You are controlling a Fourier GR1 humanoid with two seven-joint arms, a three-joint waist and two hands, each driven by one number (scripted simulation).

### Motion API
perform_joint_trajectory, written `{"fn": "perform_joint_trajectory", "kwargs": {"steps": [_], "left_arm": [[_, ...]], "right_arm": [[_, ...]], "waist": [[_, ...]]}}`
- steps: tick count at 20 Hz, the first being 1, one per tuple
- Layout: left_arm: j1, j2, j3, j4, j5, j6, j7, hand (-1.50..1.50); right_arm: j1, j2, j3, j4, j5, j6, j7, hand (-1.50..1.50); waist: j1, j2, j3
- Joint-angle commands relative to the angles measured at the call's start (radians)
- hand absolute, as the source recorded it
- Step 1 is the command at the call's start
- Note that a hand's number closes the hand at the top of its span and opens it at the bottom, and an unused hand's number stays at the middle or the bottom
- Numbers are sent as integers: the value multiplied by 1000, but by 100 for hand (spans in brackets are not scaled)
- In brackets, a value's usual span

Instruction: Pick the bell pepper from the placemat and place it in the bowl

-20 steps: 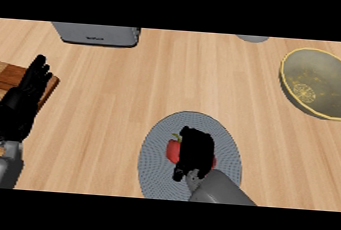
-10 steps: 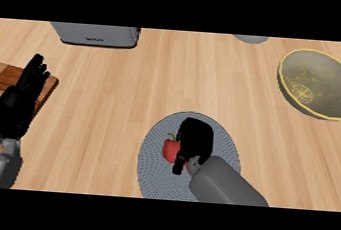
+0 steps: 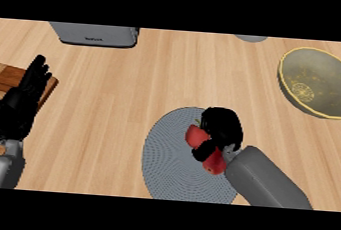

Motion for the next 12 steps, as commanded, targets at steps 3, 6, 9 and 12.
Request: {"fn": "perform_joint_trajectory", "kwargs": {"steps": [3,6,9,12], "left_arm": [[23,-1,22,-1,-16,12,-23,0],[30,21,29,-68,18,-26,51,0],[47,-18,11,-8,-16,3,-14,0],[39,26,46,-46,6,-14,35,0]], "right_arm": [[13,-265,-70,-156,-67,127,-292,150],[48,-339,-112,-275,-15,73,-280,150],[-2,-363,-189,-418,-1,38,-185,150],[16,-422,-314,-505,-31,-38,-197,150]], "waist": [[-11,0,0],[-15,-4,0],[-34,-8,-1],[-37,-11,0]]}}
